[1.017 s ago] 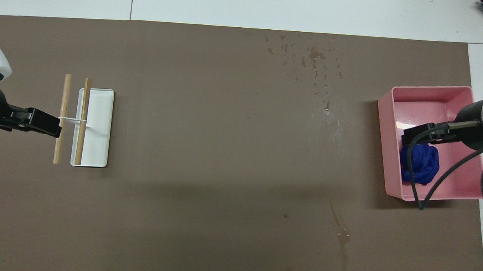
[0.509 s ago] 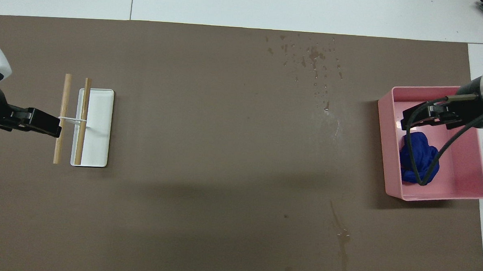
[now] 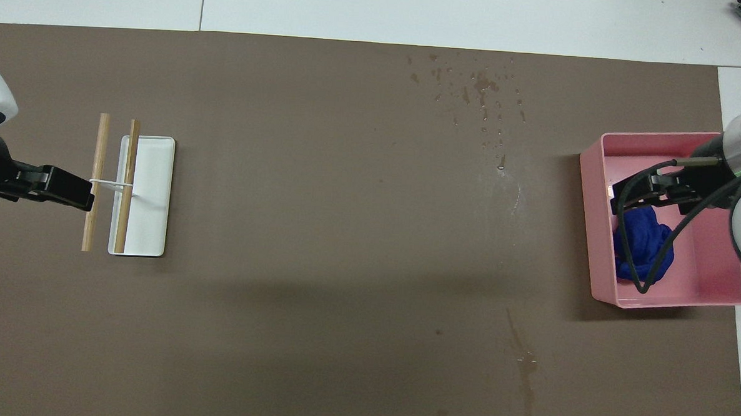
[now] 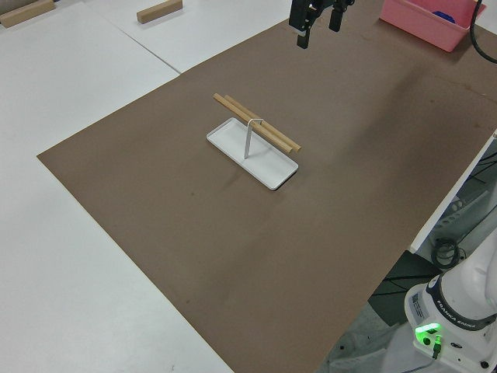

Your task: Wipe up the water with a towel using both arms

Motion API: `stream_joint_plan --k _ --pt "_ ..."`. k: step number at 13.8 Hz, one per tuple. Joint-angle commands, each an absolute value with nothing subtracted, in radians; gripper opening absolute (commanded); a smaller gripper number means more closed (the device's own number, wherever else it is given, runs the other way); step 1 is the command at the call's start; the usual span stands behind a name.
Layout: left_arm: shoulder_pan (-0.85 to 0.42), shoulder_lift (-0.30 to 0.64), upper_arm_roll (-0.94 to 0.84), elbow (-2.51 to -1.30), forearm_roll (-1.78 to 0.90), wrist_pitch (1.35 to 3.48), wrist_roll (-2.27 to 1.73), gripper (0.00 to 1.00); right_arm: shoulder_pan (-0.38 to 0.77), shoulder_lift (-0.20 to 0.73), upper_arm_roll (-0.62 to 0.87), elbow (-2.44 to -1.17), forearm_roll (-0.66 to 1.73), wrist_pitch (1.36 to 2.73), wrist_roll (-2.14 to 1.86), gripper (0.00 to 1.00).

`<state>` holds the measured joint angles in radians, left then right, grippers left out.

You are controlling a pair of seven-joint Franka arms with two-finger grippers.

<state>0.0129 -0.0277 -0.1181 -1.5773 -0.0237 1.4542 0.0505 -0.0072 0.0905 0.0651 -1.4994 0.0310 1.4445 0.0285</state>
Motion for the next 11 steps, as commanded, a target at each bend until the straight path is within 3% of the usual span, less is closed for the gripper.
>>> stream_joint_plan --k 1,11 --pt "0.008 -0.048 -0.11 -1.592 -0.023 1.45 0.064 1.0 -0.017 0.046 0.071 -1.557 0.034 1.454 0.048 1.0" --pt "0.008 -0.048 -0.11 -1.594 -0.021 1.448 0.064 1.0 -0.008 -0.029 0.071 -1.638 0.035 1.486 0.075 1.0"
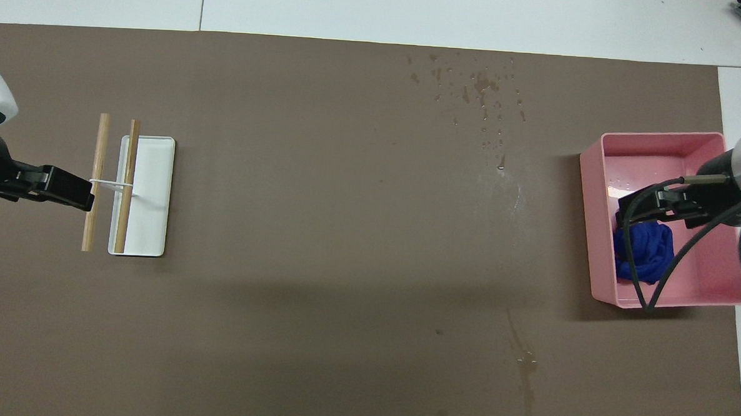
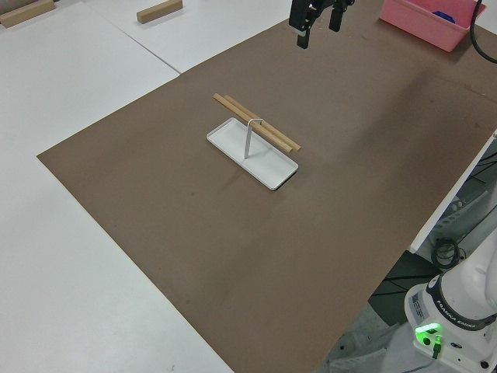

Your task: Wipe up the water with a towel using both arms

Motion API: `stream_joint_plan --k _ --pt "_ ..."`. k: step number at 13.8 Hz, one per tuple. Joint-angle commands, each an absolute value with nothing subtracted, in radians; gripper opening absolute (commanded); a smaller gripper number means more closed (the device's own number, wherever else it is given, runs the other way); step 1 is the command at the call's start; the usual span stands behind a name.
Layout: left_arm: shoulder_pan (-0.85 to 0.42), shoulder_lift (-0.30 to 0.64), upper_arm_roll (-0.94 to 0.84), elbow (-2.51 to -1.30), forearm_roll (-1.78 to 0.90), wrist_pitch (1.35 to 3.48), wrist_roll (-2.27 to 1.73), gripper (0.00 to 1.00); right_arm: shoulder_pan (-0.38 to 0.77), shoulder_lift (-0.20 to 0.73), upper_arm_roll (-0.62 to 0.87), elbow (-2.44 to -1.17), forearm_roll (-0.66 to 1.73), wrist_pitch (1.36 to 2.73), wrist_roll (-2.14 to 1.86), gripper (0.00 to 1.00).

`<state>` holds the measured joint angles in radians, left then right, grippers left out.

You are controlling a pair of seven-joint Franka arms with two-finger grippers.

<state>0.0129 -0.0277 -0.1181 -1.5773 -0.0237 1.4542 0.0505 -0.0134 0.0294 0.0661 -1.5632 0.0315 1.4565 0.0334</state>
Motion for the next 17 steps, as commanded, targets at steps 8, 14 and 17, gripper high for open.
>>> stream_joint_plan --k 8,14,17 --pt "0.008 -0.048 -0.11 -1.594 -0.021 1.448 0.064 1.0 0.005 -0.091 0.072 -1.744 0.037 1.615 0.083 1.0" --pt "0.008 -0.048 -0.11 -1.592 -0.021 1.45 0.064 1.0 0.008 -0.081 0.071 -1.738 0.035 1.62 0.074 1.0" --pt "0.008 -0.048 -0.11 -1.592 -0.021 1.448 0.064 1.0 0.006 -0.081 0.071 -1.74 0.035 1.621 0.074 1.0"
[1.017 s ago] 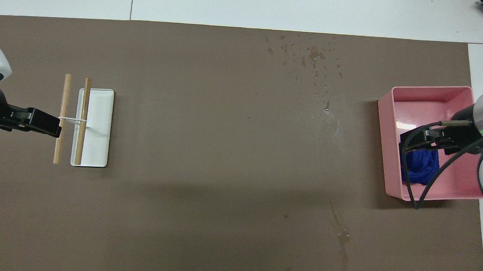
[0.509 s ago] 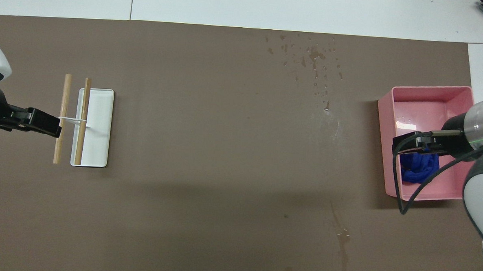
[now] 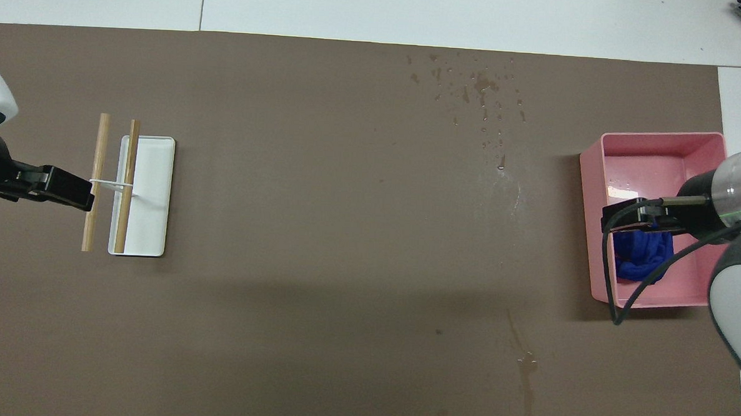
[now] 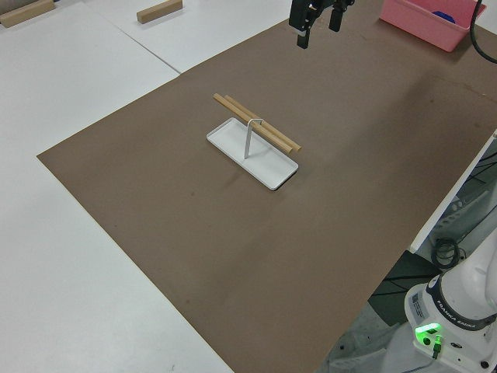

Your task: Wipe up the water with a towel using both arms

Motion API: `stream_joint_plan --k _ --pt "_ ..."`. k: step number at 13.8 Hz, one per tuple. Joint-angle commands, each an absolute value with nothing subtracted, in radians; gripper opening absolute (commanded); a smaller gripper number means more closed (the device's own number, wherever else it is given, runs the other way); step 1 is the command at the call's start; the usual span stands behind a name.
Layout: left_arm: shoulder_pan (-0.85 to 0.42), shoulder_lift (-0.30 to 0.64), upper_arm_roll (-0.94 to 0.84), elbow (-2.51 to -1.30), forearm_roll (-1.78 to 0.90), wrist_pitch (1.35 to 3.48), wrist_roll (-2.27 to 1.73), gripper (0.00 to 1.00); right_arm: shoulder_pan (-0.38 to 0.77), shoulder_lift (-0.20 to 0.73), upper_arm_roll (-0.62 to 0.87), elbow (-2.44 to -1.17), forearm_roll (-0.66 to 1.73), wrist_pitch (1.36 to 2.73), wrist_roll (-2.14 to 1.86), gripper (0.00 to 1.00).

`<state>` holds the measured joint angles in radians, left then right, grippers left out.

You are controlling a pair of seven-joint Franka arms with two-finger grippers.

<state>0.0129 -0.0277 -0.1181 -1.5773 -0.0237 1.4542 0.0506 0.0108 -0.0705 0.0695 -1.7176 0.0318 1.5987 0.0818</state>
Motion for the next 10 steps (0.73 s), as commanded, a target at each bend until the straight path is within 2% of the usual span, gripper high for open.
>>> stream_joint_plan --k 1,10 --pt "0.008 -0.048 -0.11 -1.592 -0.021 1.45 0.064 1.0 0.005 -0.081 0.071 -1.74 0.035 1.623 0.074 1.0" --pt "0.008 -0.048 -0.11 -1.594 -0.021 1.448 0.064 1.0 0.0 -0.084 0.069 -1.744 0.035 1.631 0.061 1.0"
